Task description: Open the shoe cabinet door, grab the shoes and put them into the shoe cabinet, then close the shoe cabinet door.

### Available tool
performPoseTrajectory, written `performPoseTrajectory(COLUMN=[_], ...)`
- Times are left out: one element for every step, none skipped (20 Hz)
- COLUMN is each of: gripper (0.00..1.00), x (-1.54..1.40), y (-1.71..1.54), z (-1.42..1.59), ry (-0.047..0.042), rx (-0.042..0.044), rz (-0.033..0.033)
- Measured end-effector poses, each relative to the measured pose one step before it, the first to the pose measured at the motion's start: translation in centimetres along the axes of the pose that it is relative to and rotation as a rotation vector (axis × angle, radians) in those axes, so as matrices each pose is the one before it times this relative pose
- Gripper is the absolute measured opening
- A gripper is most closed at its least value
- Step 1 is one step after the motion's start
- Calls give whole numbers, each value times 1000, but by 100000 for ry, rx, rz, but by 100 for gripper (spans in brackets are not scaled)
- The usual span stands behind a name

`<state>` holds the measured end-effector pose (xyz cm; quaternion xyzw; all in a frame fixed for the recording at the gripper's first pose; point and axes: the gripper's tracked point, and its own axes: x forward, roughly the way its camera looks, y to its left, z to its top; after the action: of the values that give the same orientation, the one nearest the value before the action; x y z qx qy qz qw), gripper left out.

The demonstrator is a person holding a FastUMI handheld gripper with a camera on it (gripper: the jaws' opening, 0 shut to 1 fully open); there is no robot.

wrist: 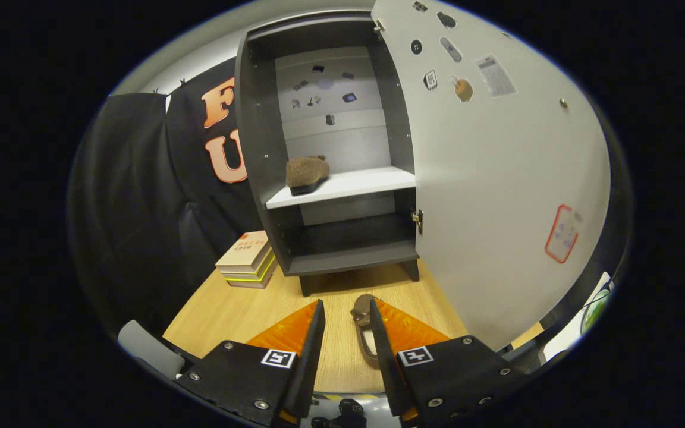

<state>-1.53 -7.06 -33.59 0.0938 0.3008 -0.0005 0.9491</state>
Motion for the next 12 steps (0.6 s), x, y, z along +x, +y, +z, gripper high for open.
performPoseTrajectory(gripper=[49, 50, 50, 50, 50, 51, 50, 51, 51, 50, 50, 51], x=[1630, 1484, 1422, 1203, 1039, 1202, 1097, 1080, 1207, 1059, 1026, 958], y=[280, 378, 139, -27, -156, -58, -150, 13, -118, -232, -260, -217], z=[-868, -746, -950, -1026, -879, -729, -866, -1003, -1016, -1101, -921, -757], ry=[1862, 1053, 1562, 1527, 1183, 580, 822, 1445, 1298, 1852, 1413, 194], rx=[-1148, -943, -1541, -1624, -1410, -642, 105, 663, 832, 431, -49, -324], rz=[568, 1266, 711, 574, 474, 501, 573, 1064, 566, 200, -395, -739])
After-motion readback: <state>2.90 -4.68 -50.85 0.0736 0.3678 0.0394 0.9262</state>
